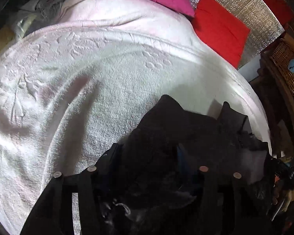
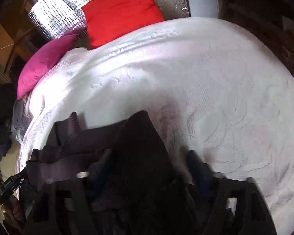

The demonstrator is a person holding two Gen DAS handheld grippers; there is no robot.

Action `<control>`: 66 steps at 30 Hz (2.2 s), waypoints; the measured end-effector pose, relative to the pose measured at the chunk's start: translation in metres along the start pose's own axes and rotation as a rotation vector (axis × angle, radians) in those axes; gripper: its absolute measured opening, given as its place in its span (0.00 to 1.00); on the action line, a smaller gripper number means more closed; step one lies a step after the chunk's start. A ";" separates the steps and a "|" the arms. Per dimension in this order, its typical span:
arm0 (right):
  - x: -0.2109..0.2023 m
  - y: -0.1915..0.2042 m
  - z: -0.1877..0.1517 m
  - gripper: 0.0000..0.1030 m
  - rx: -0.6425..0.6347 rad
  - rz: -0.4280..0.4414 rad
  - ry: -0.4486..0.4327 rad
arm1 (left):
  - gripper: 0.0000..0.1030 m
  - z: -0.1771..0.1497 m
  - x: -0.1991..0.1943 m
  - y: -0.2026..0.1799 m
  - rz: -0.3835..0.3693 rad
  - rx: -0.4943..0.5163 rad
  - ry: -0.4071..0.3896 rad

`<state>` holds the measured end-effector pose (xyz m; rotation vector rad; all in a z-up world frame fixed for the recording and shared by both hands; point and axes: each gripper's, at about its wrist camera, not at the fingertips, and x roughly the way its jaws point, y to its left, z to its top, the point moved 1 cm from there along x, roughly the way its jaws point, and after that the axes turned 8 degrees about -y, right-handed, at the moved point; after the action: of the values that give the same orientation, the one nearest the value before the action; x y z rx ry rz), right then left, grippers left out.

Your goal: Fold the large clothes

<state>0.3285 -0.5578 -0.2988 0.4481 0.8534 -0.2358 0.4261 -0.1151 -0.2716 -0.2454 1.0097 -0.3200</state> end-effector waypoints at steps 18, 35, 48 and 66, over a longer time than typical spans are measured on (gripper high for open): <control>-0.045 0.023 0.041 0.15 -0.044 -0.168 -0.355 | 0.16 0.029 -0.011 -0.028 0.004 0.078 -0.228; -0.088 -0.003 -0.006 0.79 0.161 0.081 -0.261 | 0.61 -0.021 -0.088 -0.034 0.171 0.265 -0.319; -0.110 0.041 -0.148 0.66 -0.027 -0.014 -0.057 | 0.63 -0.143 -0.101 -0.029 0.190 0.342 -0.246; -0.087 0.021 -0.113 0.65 0.086 -0.033 -0.080 | 0.63 -0.139 -0.103 -0.033 0.230 0.418 -0.294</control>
<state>0.2053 -0.4838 -0.2905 0.5017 0.7749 -0.3197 0.2509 -0.1151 -0.2500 0.1973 0.6531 -0.2688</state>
